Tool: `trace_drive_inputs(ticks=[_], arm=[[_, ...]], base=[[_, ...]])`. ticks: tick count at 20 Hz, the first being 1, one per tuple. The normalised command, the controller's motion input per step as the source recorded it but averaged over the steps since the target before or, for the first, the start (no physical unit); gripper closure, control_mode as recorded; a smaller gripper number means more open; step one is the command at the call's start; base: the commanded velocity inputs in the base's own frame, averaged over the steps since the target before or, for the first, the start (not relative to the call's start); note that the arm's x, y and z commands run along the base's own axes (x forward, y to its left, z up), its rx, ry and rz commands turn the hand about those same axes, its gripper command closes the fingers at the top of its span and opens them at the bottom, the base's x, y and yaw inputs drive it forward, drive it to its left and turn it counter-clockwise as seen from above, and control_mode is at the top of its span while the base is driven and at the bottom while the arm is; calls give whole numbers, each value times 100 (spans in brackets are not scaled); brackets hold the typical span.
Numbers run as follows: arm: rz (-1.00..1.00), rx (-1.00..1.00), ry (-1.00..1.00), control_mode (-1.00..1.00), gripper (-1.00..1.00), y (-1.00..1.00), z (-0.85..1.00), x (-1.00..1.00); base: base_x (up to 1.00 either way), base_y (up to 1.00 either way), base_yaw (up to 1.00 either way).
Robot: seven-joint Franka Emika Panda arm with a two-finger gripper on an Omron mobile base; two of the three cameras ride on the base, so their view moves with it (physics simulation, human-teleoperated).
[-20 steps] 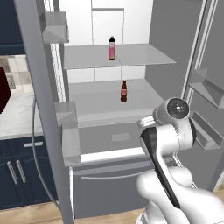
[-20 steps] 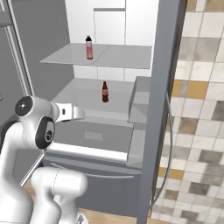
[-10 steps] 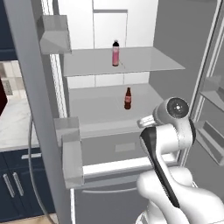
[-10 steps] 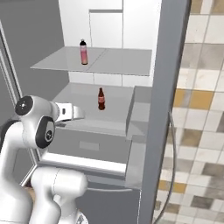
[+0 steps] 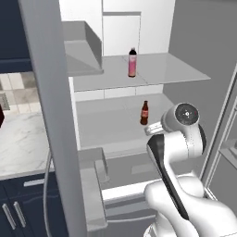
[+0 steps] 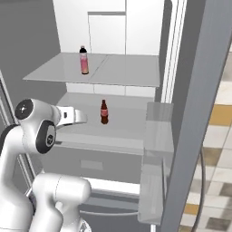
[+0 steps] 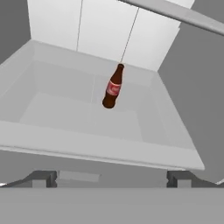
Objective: Open the fridge, grab two sodas, and place both sodas inside the bowl with ice on the dining counter.
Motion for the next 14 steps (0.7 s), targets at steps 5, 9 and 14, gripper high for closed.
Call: trace_drive_inputs(ticks=[5, 9, 14], arm=[[0, 0, 0, 100, -100, 0, 0, 0], [0, 0, -4, -100, -100, -20, -54, 5], [0, 0, -15, -100, -100, -13, -39, 2]], base=[[36, -5, -5], [0, 0, 0], [0, 0, 0]])
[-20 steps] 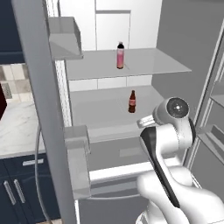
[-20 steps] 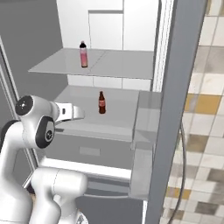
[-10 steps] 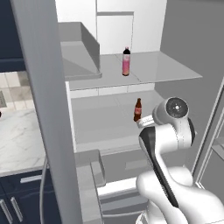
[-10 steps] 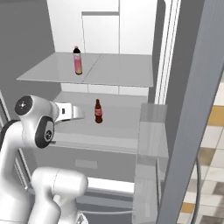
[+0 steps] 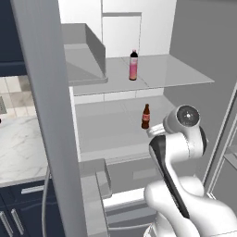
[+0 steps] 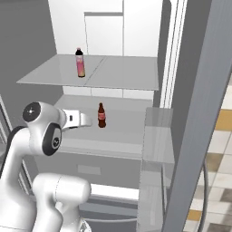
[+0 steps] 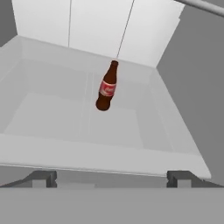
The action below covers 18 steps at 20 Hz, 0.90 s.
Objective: Open the fridge, grab two sodas, and place both sodas inside the bowl with ice on the dining counter.
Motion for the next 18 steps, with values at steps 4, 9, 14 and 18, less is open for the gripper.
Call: trace_drive_inputs(ticks=[4, 9, 14, 18], arm=[[5, 1, -24, -100, -100, -1, -13, 14], [8, 0, -25, -100, -100, 0, -33, 2], [4, 4, -2, -100, -100, -2, -11, 23], [5, 5, 0, -100, -100, -2, -11, 33]], base=[[0, 0, 0], [0, 0, 0], [0, 0, 0], [0, 0, 0]])
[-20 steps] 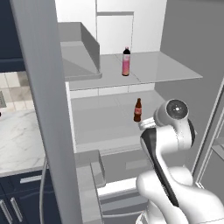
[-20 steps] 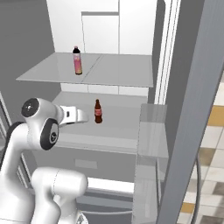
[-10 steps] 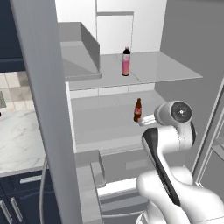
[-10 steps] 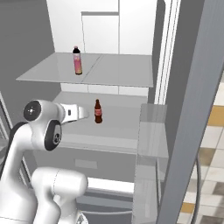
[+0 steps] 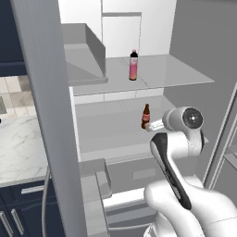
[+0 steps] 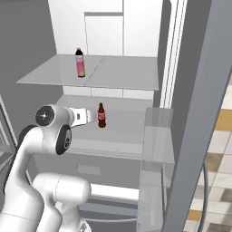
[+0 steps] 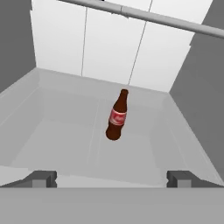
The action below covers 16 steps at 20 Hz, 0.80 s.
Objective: Open the fridge, grab two sodas, and place both sodas inside the bowl with ice on the dining counter.
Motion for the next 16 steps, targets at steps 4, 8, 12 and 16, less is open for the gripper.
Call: trace_drive_inputs(ticks=[4, 8, 12, 16], arm=[[6, 5, -4, -100, -100, -5, -13, 17], [3, 5, -5, -100, -100, 0, -6, 33], [0, 6, -2, -100, -100, 0, 0, 45], [0, 11, 0, -100, -100, 0, -2, 31]], base=[[0, 0, 0], [0, 0, 0], [0, 0, 0], [0, 0, 0]])
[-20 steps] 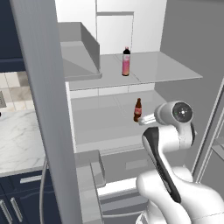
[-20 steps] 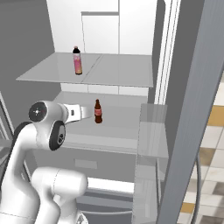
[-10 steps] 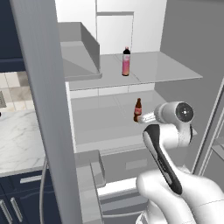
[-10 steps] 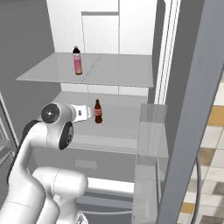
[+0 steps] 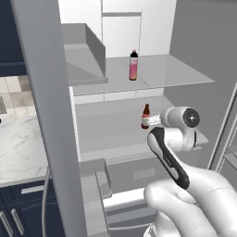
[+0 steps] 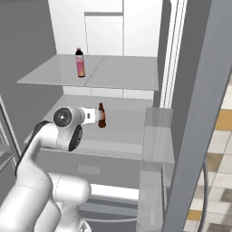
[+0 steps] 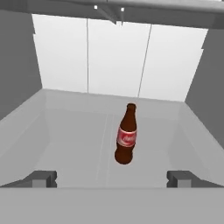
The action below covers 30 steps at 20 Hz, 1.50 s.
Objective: Open the fridge, grab two sodas, and place both sodas inside the bowl with ice on the dining counter.
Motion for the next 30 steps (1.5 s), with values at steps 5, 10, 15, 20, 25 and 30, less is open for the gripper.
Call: trace_drive_inputs(ticks=[5, 10, 15, 20, 25, 30], arm=[[0, 10, 0, -100, -100, -11, 0, 32], [0, 0, 1, -100, -100, -9, 0, 32], [0, 0, 0, -100, -100, -10, -7, 35], [0, 0, 0, -100, -100, -11, -22, 39], [0, 0, 0, -100, -100, -4, -35, 25], [0, 0, 0, -100, -100, 0, -19, 13]], base=[[0, 0, 0], [0, 0, 0], [0, 0, 0], [0, 0, 0], [0, 0, 0], [0, 0, 0]])
